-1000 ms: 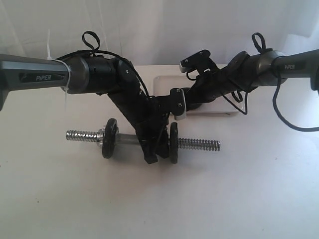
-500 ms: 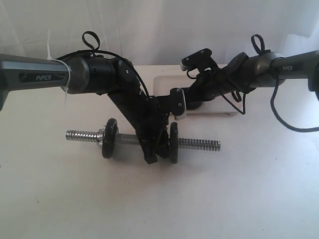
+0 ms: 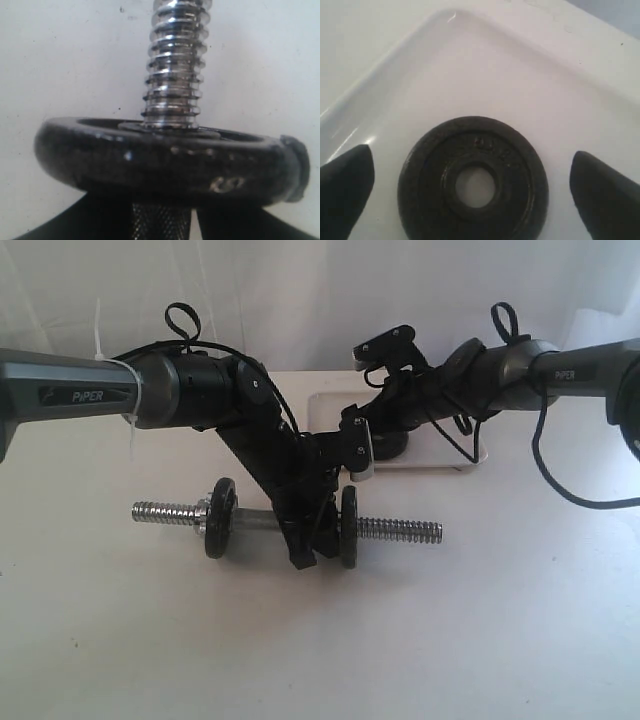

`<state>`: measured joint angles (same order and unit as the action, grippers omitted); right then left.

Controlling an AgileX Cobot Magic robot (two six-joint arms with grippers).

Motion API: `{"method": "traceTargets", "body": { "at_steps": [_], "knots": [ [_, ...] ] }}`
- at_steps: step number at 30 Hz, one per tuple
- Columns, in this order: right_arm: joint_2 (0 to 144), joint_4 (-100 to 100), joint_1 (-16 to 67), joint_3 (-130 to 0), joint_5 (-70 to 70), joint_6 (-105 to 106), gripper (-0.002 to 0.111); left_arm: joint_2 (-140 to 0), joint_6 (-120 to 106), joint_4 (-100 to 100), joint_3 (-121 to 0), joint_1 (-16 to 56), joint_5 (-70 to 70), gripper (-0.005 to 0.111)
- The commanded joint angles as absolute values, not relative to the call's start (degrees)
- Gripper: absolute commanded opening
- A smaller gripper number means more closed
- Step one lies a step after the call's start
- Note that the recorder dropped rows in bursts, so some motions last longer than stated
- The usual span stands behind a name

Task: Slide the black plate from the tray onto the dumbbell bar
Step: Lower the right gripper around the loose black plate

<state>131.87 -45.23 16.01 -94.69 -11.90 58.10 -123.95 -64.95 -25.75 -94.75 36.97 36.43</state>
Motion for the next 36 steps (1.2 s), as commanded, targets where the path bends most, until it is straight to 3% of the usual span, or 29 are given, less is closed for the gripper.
{"method": "traceTargets", "body": {
  "at_steps": [1, 24, 36],
  "knots": [
    [134.3, -45.4, 15.9, -95.8, -12.4, 57.6, 0.104, -123.6, -64.2, -27.4, -94.6, 37.3, 38.5, 0.000],
    [137.2, -45.3, 15.9, -96.5, -13.3, 56.0, 0.104, -123.6, -64.2, -27.4, -94.6, 37.3, 38.5, 0.000],
    [137.1, -33.8, 15.9, -96.6, -14.7, 47.3, 0.104, -123.6, -64.2, -27.4, -94.6, 37.3, 38.5, 0.000]
  ]
}}
